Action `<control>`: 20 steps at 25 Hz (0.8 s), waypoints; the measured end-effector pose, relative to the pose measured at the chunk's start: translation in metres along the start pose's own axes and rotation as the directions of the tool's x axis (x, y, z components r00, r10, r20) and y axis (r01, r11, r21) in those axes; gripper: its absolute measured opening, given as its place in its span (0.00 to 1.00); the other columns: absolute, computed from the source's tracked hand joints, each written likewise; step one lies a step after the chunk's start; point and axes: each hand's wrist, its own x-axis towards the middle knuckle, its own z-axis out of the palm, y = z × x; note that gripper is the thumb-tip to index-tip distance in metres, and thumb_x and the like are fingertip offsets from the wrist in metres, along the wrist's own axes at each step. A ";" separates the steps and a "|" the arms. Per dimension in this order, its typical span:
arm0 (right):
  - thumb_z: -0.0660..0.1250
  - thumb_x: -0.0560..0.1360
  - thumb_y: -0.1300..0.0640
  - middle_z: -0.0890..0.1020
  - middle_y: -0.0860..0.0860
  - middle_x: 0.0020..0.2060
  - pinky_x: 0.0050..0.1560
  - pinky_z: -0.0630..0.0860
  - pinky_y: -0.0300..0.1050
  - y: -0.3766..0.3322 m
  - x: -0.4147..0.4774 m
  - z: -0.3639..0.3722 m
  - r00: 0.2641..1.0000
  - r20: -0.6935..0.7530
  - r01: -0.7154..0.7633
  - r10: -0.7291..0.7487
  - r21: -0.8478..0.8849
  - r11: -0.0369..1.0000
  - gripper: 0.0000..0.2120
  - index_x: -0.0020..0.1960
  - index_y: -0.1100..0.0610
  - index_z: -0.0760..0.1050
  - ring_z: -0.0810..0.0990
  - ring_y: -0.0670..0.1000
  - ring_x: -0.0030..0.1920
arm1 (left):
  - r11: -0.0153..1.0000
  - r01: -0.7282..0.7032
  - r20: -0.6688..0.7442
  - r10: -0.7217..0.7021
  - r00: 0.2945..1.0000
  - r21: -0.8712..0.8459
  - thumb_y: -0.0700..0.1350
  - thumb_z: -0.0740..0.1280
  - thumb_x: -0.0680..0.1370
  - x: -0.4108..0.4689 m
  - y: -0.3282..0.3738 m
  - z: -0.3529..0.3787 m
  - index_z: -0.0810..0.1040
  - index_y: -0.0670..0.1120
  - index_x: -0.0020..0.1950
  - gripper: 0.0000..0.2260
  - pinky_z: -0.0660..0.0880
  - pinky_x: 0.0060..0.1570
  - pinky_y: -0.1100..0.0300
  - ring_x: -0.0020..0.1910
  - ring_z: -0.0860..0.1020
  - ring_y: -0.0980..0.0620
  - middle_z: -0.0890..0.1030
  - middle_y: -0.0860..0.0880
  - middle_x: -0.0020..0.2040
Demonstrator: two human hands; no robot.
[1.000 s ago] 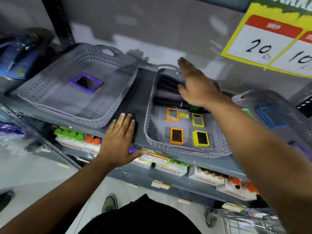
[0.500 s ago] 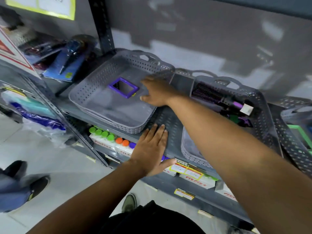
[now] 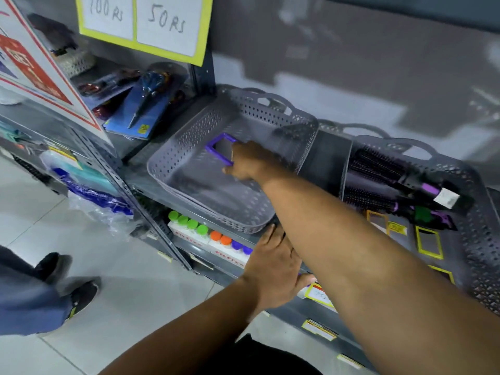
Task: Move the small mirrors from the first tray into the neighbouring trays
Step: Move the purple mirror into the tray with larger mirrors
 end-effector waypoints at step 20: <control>0.69 0.63 0.41 0.83 0.55 0.49 0.47 0.78 0.50 0.158 -0.232 -0.070 0.700 -0.506 -0.318 0.504 0.411 0.855 0.25 0.54 0.53 0.71 0.81 0.60 0.51 | 0.967 0.038 -0.317 -0.119 0.941 -0.251 0.69 0.64 0.67 -0.007 0.063 0.029 0.61 0.33 0.75 0.49 0.59 0.72 0.38 0.76 0.58 0.35 0.62 0.35 0.77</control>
